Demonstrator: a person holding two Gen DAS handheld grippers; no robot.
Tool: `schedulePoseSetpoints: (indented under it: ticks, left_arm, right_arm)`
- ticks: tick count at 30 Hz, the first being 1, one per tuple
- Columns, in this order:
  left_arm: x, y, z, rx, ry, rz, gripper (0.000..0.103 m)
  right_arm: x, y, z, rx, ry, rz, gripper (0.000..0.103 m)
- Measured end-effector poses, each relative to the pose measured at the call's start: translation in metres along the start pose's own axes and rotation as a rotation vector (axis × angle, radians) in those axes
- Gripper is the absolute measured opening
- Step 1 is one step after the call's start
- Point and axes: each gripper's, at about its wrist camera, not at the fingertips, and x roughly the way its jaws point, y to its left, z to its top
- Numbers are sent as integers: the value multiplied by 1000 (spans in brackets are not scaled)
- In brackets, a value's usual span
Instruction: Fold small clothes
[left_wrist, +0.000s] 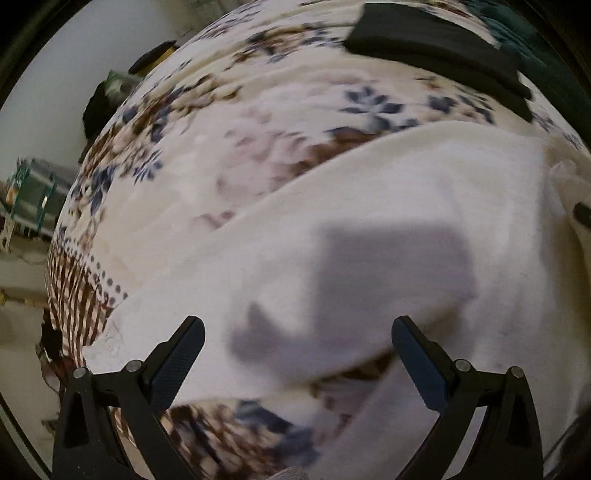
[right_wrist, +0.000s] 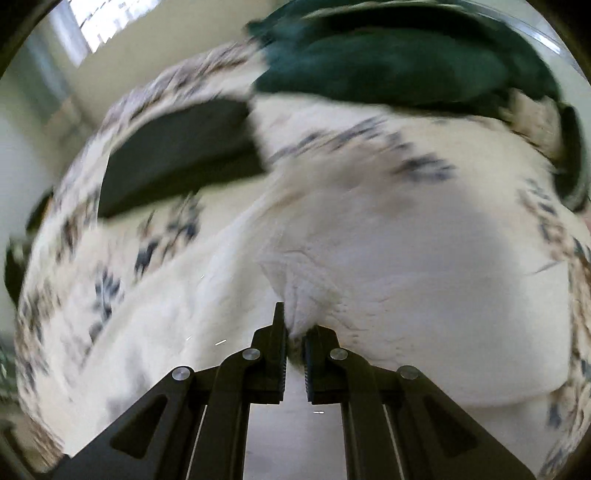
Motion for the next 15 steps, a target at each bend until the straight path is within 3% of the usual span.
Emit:
schedulePoseSetpoints:
  ticks: [3, 6, 7, 9, 10, 15]
  left_arm:
    - [7, 16, 1, -23, 8, -7, 103]
    - [8, 34, -1, -58, 20, -28, 103]
    - [6, 41, -3, -71, 24, -34, 103]
    - [1, 64, -13, -123, 37, -53, 103]
    - [-2, 79, -21, -164, 51, -63, 103]
    - [9, 145, -63, -409, 194, -152, 103]
  right_arm:
    - [25, 29, -6, -55, 25, -32, 8]
    - [39, 25, -10, -54, 130, -8, 13]
    - [35, 17, -9, -37, 158, 25, 18]
    - [26, 4, -12, 9, 194, 94, 61]
    - [18, -5, -13, 33, 192, 93, 69]
    - [-25, -47, -23, 77, 167, -19, 83]
